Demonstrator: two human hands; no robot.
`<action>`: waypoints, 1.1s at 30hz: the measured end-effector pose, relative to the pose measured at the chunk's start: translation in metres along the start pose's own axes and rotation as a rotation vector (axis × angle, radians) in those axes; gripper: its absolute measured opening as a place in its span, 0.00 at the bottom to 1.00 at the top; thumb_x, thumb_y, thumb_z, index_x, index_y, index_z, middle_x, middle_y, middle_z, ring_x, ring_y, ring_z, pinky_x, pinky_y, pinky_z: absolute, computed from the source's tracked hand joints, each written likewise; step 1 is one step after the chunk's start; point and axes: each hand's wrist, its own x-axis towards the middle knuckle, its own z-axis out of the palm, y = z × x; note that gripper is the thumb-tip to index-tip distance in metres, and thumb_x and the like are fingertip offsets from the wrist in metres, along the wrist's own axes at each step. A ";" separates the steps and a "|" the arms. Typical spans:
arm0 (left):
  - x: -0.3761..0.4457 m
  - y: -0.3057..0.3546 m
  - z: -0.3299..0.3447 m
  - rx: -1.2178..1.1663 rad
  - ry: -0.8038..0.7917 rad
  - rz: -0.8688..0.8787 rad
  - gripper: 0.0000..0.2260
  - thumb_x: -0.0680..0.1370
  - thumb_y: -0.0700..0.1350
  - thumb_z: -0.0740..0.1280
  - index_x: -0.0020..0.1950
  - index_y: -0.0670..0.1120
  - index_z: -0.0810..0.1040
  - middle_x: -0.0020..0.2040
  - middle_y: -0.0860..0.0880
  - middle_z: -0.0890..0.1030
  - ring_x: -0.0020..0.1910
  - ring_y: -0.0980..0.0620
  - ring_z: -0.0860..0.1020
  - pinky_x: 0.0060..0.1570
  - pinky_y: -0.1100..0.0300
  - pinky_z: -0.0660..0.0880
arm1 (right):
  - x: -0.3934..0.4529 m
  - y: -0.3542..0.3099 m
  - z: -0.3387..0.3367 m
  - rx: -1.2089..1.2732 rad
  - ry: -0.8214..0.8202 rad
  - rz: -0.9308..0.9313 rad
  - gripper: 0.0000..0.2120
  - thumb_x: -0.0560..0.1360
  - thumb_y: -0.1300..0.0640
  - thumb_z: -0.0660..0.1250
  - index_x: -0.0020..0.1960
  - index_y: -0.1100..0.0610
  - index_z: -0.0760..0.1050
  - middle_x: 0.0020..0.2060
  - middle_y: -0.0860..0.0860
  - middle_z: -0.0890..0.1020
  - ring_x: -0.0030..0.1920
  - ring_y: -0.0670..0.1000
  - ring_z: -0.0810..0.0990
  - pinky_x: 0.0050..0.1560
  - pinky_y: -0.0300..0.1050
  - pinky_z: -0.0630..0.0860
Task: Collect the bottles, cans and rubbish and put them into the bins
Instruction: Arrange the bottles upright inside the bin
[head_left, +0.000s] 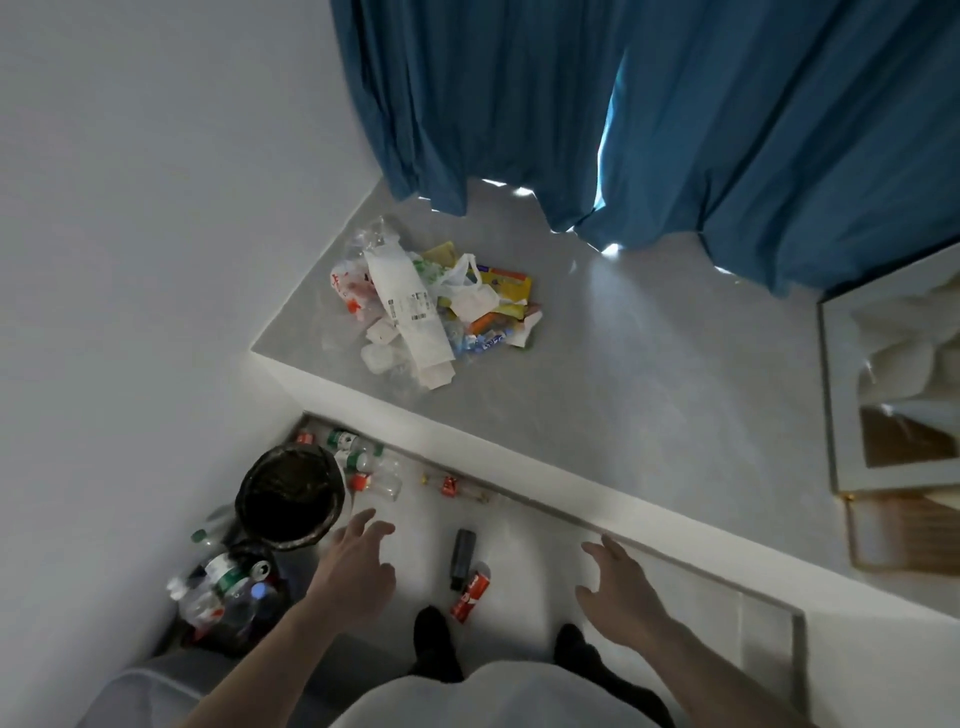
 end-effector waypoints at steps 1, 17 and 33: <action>0.000 0.008 0.004 -0.003 0.003 -0.004 0.27 0.77 0.45 0.64 0.77 0.53 0.66 0.81 0.49 0.56 0.79 0.42 0.58 0.75 0.48 0.63 | -0.001 0.007 -0.003 -0.008 -0.013 -0.005 0.32 0.81 0.49 0.64 0.81 0.49 0.56 0.82 0.48 0.51 0.81 0.53 0.53 0.76 0.49 0.60; -0.022 0.088 0.071 -0.029 0.036 -0.133 0.25 0.79 0.46 0.64 0.77 0.53 0.67 0.81 0.49 0.56 0.78 0.45 0.58 0.75 0.50 0.62 | 0.038 0.075 -0.035 -0.170 -0.113 -0.177 0.34 0.79 0.47 0.62 0.81 0.52 0.55 0.81 0.51 0.53 0.80 0.55 0.55 0.77 0.51 0.60; 0.147 0.006 0.200 -0.207 -0.237 -0.273 0.21 0.77 0.41 0.61 0.70 0.51 0.73 0.72 0.51 0.67 0.71 0.46 0.69 0.68 0.56 0.69 | 0.174 0.045 0.081 -0.278 -0.279 -0.105 0.29 0.79 0.49 0.64 0.78 0.50 0.62 0.77 0.50 0.61 0.75 0.54 0.66 0.73 0.44 0.64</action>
